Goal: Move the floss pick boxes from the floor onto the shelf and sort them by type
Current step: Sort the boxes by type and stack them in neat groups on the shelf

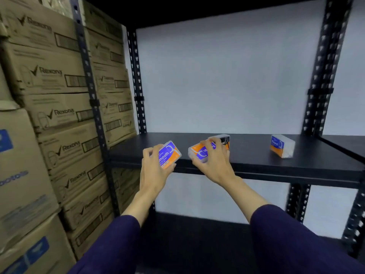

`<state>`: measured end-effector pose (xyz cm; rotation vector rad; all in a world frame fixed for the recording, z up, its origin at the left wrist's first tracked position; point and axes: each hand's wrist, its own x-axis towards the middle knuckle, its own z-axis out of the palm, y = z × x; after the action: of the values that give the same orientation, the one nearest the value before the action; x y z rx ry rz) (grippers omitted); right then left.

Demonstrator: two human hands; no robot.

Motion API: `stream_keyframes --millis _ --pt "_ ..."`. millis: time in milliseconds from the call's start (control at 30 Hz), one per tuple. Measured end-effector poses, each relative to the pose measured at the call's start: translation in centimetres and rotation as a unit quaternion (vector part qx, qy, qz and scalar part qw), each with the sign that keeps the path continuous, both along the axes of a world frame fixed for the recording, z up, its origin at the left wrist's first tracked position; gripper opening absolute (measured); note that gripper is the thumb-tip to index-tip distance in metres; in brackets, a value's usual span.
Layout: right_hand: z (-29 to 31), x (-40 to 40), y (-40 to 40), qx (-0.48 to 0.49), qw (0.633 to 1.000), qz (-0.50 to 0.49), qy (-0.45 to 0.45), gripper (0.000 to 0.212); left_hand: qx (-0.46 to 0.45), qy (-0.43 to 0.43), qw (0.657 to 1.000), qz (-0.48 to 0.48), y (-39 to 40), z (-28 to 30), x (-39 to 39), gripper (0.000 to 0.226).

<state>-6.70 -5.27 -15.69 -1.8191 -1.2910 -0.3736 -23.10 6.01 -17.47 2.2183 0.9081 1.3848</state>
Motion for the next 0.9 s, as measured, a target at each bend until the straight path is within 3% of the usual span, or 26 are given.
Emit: stream_keyframes --millis 200,300,400,633,733,800,900 --pt "0.6 1.9 5.3 -0.071 0.997 0.014 -0.038 0.055 -0.001 -0.019 1.0 -0.007 3.8 0.2 -0.1 0.073" --pt "0.0 3.0 7.3 -0.144 0.987 0.037 -0.063 0.045 -0.015 -0.024 1.0 -0.01 5.3 0.0 0.1 0.075" --pt "-0.9 3.8 8.5 -0.132 0.986 0.1 -0.029 0.034 -0.004 -0.019 1.0 -0.01 6.7 0.0 1.0 0.078" --pt "-1.0 5.1 8.5 -0.115 0.978 0.171 0.036 0.052 -0.034 0.032 0.999 -0.022 9.5 0.0 4.4 0.06" --pt "-1.1 4.4 8.3 -0.085 0.986 0.134 0.058 0.038 -0.062 0.056 0.996 -0.004 10.2 0.0 5.1 0.049" --pt "-1.2 3.2 8.8 -0.053 0.995 0.05 0.068 0.033 -0.067 0.088 0.994 0.025 10.7 0.3 5.4 0.051" --pt "-0.9 1.1 10.3 -0.065 0.985 -0.098 0.124 0.069 -0.076 0.097 0.992 0.033 10.8 0.4 5.9 0.049"
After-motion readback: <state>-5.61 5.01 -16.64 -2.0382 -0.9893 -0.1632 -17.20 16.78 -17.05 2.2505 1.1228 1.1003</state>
